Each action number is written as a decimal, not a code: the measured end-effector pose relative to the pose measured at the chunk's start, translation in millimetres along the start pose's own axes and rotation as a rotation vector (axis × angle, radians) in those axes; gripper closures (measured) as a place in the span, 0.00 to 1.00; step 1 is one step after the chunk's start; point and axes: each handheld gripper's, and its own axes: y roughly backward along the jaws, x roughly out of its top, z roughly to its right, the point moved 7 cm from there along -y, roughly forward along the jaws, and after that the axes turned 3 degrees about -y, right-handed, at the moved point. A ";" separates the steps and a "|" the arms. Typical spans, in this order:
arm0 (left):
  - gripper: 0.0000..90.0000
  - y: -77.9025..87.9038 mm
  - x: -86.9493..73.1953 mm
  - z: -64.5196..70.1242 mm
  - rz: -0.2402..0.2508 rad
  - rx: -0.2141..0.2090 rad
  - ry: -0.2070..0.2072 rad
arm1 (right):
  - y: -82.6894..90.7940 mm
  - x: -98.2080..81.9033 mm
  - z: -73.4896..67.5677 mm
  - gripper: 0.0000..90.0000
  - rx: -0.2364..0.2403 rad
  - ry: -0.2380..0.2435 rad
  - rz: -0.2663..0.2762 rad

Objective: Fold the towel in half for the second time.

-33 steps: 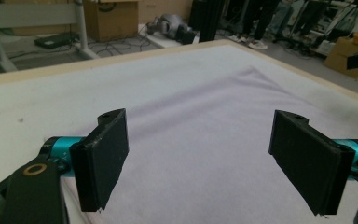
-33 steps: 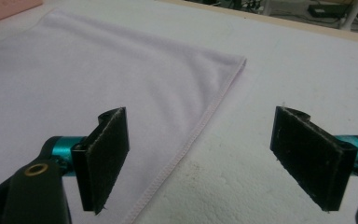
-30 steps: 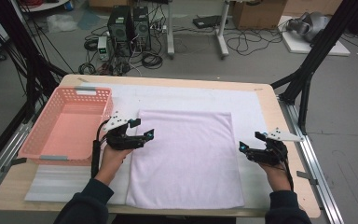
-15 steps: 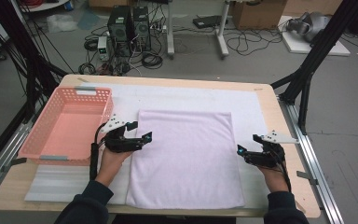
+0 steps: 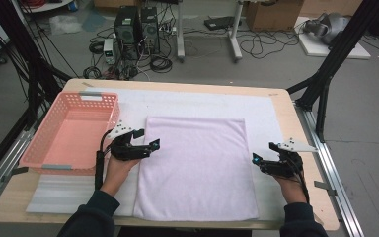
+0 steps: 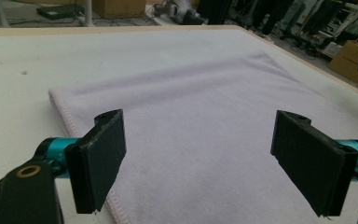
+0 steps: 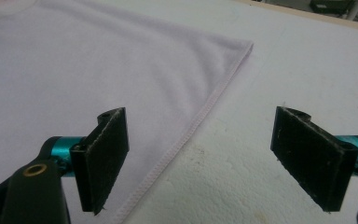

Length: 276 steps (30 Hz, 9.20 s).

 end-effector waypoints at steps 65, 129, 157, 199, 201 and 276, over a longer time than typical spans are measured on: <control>0.92 -83.9 0.7 -90.3 -0.268 0.169 0.045 | -142.9 44.3 35.5 0.37 -0.018 -0.028 -0.279; 0.93 17.7 30.7 9.0 0.023 -0.020 -0.056 | -29.3 53.2 -16.4 0.92 0.124 0.078 0.052; 0.93 70.9 -47.5 58.4 -0.096 -0.083 -0.073 | 18.0 -20.5 -53.4 0.90 0.169 0.060 -0.004; 0.52 102.4 -59.5 74.7 -0.184 -0.185 -0.021 | 66.6 -55.1 -64.1 0.66 0.415 0.037 -0.118; 0.47 104.8 -52.7 68.8 -0.127 -0.167 0.015 | 71.3 -48.1 -56.0 0.59 0.402 -0.044 -0.059; 0.89 -19.1 -12.5 -24.5 -0.209 0.133 0.043 | -57.3 2.7 0.4 0.92 0.062 -0.019 -0.128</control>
